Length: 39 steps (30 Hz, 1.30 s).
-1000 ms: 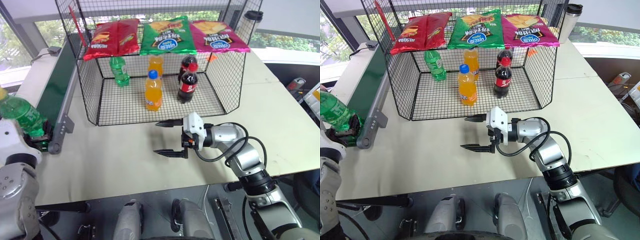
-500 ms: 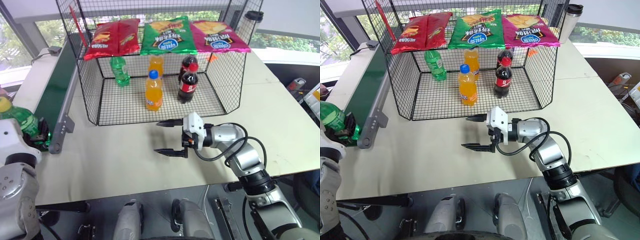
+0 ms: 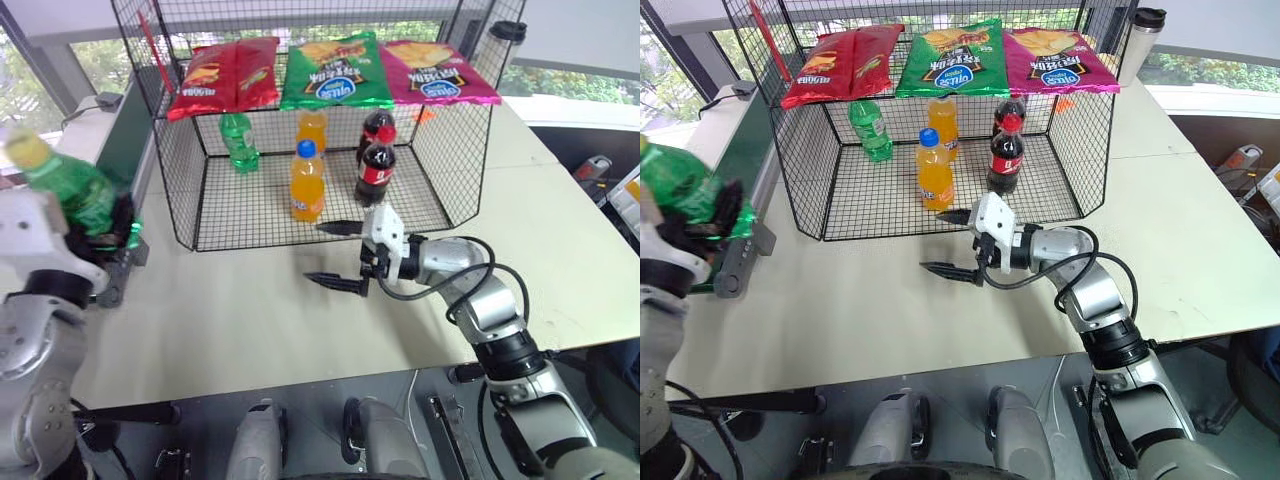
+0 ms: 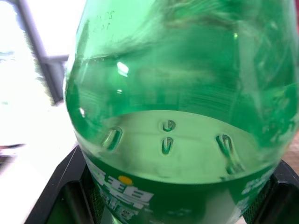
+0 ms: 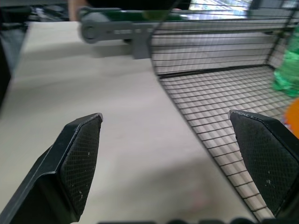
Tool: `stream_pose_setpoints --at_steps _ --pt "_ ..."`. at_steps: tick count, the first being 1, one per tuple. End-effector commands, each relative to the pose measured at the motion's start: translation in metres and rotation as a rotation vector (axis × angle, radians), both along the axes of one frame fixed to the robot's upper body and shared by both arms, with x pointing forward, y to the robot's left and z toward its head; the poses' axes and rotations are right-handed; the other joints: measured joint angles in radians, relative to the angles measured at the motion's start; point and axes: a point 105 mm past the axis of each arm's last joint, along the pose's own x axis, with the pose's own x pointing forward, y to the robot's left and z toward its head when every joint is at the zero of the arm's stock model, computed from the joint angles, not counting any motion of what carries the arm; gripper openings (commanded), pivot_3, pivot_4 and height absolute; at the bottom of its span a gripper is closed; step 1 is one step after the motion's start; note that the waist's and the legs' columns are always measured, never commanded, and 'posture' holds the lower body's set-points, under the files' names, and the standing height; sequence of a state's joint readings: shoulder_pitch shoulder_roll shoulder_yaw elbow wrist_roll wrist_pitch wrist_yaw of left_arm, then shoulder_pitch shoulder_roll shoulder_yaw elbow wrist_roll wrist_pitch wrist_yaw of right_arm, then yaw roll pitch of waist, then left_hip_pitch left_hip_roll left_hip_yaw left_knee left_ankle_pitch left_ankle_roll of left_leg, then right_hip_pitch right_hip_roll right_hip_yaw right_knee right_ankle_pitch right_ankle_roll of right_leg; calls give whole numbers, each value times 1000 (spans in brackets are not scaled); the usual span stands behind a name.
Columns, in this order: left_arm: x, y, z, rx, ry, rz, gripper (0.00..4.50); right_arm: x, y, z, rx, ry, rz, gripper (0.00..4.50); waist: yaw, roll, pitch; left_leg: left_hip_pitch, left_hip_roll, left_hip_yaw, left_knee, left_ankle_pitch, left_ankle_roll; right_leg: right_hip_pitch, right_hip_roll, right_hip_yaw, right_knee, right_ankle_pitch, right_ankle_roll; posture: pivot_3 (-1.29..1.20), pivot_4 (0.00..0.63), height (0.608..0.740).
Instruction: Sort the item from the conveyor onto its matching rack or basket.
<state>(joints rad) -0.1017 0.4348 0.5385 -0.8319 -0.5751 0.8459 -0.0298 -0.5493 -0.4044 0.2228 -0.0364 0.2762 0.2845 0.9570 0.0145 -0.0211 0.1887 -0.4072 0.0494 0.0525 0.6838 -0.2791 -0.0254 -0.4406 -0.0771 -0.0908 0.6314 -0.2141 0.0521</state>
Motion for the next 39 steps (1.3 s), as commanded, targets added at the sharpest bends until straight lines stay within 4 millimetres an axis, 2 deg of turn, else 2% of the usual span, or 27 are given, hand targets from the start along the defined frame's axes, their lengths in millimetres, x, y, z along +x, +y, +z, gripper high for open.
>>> stream_pose_setpoints --at_steps 1,6,11,17,39 --pt "9 -27 5 1 -37 -93 2878 8 -5 -2 -48 -27 -58 4500 -1 0 0 0 0 0 0 0 0 0 0 0 0 0 0 0 150 740" --pt "40 -49 -8 -48 -23 -131 2878 14 -12 -16 -130 -7 -102 4500 -3 0 0 0 0 1 0 0 0 0 0 0 -1 0 0 0 150 740" --pt "70 -69 -11 -68 -35 -147 2878 17 -15 -21 -166 -1 -130 4500 -2 0 0 0 0 0 0 0 0 0 1 0 0 0 0 0 150 740" --pt "96 -75 -27 -34 -10 -114 2878 18 -16 -22 -178 8 -149 4500 -2 0 0 -1 0 1 -1 0 0 -1 1 0 0 0 1 0 150 740" --pt "142 -91 -56 -6 19 -126 2878 15 -13 -17 -154 23 -171 4500 -2 0 0 -1 0 1 0 0 0 -1 0 -1 0 0 1 0 150 740"
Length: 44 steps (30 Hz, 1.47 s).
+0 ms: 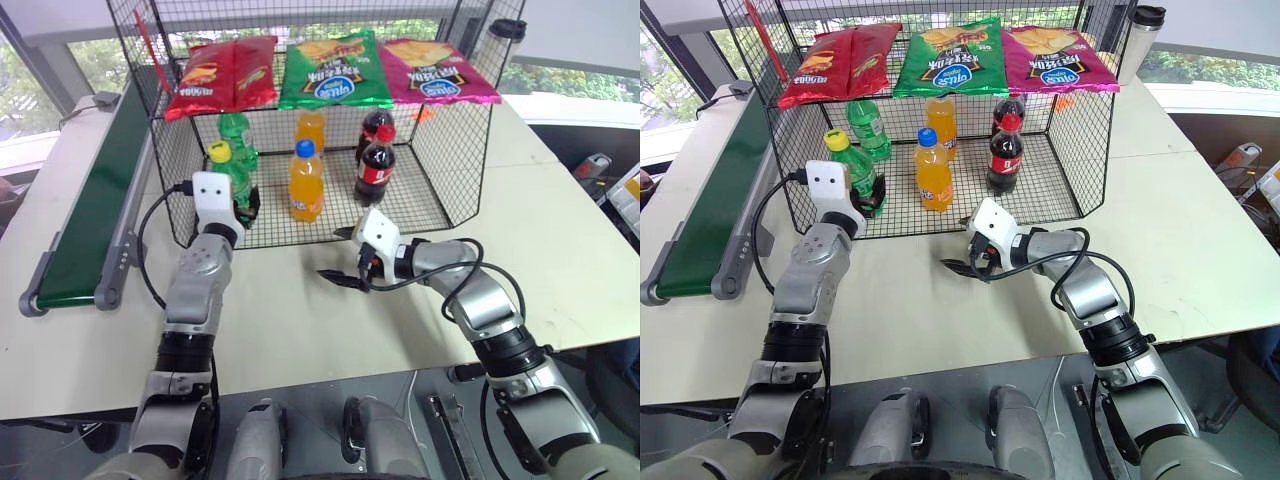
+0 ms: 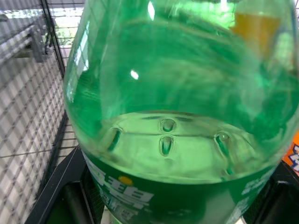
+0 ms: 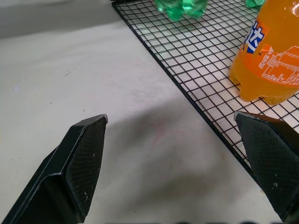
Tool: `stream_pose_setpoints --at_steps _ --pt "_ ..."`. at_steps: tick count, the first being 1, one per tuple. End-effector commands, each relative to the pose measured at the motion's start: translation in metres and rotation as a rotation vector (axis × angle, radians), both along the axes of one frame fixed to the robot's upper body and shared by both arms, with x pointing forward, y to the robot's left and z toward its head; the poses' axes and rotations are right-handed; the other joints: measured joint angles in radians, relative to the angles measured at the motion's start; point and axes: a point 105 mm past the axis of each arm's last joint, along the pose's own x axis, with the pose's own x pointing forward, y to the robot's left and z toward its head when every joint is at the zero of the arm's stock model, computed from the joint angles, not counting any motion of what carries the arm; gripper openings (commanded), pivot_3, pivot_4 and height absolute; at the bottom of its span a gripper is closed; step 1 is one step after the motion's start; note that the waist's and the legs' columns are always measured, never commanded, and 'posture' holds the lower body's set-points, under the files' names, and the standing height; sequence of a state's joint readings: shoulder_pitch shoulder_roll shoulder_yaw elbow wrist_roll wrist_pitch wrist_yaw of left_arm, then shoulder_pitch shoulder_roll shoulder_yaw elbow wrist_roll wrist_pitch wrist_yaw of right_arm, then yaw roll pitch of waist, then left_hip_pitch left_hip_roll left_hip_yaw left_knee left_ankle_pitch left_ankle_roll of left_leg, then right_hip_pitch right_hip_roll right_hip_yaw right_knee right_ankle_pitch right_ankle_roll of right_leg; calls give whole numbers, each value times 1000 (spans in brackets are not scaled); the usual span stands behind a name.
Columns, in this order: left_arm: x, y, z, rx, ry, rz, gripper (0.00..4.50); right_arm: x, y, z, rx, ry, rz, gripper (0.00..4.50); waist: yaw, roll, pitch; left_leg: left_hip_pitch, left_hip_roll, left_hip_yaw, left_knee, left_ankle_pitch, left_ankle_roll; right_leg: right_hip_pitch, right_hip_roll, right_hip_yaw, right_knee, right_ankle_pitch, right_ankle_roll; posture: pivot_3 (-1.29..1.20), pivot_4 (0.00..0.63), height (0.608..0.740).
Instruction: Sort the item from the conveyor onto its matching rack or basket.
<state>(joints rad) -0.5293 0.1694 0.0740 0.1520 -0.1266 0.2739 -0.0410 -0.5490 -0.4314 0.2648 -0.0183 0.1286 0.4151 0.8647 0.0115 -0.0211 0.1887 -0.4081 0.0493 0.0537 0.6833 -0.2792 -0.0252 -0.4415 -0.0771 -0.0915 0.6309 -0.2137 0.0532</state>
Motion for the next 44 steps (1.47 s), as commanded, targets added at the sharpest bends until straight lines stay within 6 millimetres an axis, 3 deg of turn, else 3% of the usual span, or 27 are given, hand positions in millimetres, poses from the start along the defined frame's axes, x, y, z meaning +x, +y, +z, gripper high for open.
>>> stream_pose_setpoints --at_steps 1,2,3,4,5,13,22,29,35,44 --pt "3 -7 23 11 -90 -19 2878 -3 2 14 26 -43 13 4500 1 0 0 0 0 0 0 0 0 0 0 0 0 0 0 0 150 740" --pt "3 -6 22 9 -86 -17 2878 -3 2 14 26 -43 12 4500 1 0 0 0 0 0 0 0 0 0 0 0 0 0 0 0 150 740" --pt "2 -5 21 6 -84 -17 3916 -3 2 14 26 -43 12 4500 1 0 0 0 0 0 0 0 0 0 0 0 0 0 0 0 150 740" --pt "2 -5 21 3 -84 -18 4339 -3 2 14 26 -42 11 4500 1 0 0 0 0 0 0 0 0 0 0 0 0 0 0 0 150 740" --pt "1 -5 21 1 -85 -19 4456 -3 2 14 26 -42 11 4500 1 0 0 0 0 0 0 0 0 0 0 0 0 0 0 0 150 740" --pt "-15 8 41 24 -140 22 4456 -5 5 16 33 -36 23 4500 -1 0 0 0 0 0 0 0 0 0 0 0 0 0 0 0 150 740" --pt "-57 17 60 46 -168 39 4456 -8 7 14 32 -28 44 4500 0 0 0 0 0 0 0 0 0 0 0 0 1 0 0 0 150 740" --pt "-93 12 34 41 -64 -22 4456 -11 7 11 27 -18 63 4500 0 0 0 1 0 -1 0 0 0 0 0 0 1 0 0 0 150 740" --pt "-132 22 -16 56 125 -21 4456 -10 6 11 26 -24 61 4500 -2 0 0 1 0 -1 0 0 0 0 0 1 1 0 -1 0 150 740" --pt "-143 28 -31 29 183 -12 4456 -14 3 9 19 -15 79 4500 0 0 0 1 0 -1 1 0 0 0 0 1 0 -2 -4 0 150 740"
